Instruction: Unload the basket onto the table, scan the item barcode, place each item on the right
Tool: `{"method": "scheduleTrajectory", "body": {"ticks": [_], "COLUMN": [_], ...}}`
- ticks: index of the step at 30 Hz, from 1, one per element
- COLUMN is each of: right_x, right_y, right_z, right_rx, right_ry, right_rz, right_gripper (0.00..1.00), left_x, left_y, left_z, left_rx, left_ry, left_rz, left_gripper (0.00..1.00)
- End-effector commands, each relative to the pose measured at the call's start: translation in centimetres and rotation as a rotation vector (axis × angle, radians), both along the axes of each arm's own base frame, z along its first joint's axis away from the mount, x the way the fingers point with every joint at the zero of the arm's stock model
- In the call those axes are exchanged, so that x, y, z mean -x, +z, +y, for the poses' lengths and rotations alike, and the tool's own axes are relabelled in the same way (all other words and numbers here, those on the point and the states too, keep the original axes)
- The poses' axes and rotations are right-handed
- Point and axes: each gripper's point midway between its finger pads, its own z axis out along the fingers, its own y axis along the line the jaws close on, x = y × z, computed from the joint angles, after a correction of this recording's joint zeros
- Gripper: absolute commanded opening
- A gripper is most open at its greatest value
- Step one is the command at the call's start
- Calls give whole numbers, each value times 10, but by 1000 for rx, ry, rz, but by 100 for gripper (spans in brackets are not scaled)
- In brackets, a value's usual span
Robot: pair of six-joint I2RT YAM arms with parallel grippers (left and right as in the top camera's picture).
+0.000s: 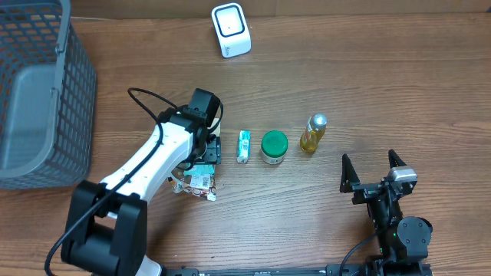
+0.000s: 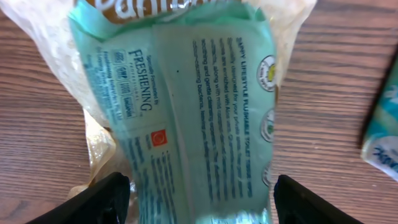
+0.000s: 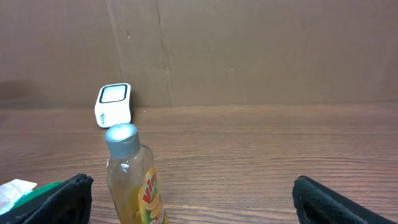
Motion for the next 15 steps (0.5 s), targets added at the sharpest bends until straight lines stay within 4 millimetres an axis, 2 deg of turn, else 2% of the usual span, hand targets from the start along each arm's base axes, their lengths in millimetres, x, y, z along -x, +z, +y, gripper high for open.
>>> {"method": "scheduleTrajectory", "body": {"ticks": [1,9,15], "right_x": [0,0,0], "right_y": [-3,-3,-3], "right_z": [-2,-2,-2], "right_rx": [-2,-2,-2], "right_ry": [-9,-9,-9], "right_rz": [0,0,0], "right_gripper": [100,100,100], "left_x": [-2,-7,-16], "left_y": [-4,2,24], "left_z": [-1,-2,-8], "left_rx": [-8,-3,10], "left_ry": [-11,-12,-13], "left_rz": [10,-2,-13], "left_gripper": [74,61,57]}}
